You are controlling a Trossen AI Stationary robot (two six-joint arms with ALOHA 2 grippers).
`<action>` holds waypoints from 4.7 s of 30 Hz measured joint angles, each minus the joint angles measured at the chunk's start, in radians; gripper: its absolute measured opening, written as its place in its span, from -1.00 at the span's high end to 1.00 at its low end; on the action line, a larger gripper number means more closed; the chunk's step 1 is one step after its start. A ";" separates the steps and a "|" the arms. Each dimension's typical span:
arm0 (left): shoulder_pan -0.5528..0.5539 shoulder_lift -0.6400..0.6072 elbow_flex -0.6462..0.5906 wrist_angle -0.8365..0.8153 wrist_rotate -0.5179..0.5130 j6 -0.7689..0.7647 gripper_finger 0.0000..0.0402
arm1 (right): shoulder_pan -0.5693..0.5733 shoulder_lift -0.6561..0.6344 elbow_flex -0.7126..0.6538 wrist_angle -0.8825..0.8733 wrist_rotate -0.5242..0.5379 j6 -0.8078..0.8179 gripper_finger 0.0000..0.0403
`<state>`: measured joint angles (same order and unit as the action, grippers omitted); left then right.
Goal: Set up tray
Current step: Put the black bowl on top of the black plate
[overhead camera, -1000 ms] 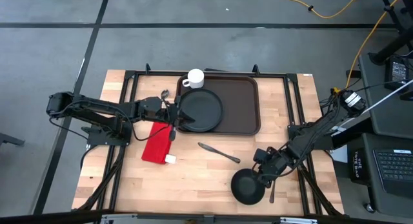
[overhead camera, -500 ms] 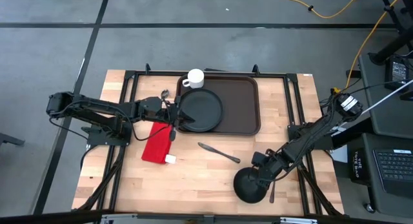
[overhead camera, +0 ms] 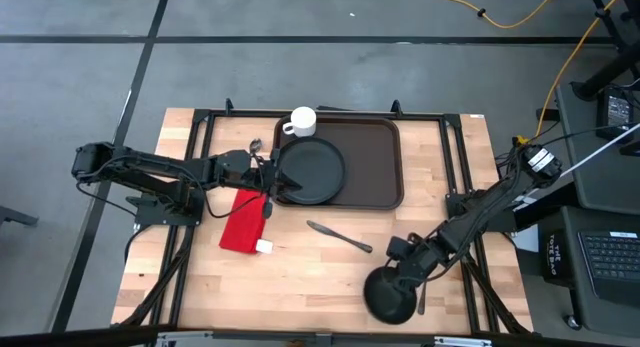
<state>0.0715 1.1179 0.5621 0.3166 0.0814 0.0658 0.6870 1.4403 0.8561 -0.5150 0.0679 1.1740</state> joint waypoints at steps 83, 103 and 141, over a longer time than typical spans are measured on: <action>-0.076 0.570 0.507 -0.308 -0.293 0.941 0.55 | -0.904 0.030 0.338 -0.291 0.173 -0.839 0.95; -0.075 0.570 0.507 -0.321 -0.228 0.889 0.83 | -0.902 0.030 0.337 -0.243 0.120 -0.873 0.94; -0.084 0.570 0.506 -0.446 -0.401 0.873 0.79 | -0.903 0.030 0.337 -0.207 0.093 -0.833 0.93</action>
<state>-0.0128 1.6878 1.0679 -0.1293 -0.3200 0.9393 -0.2157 1.4704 1.1934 -0.7216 0.1608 0.3412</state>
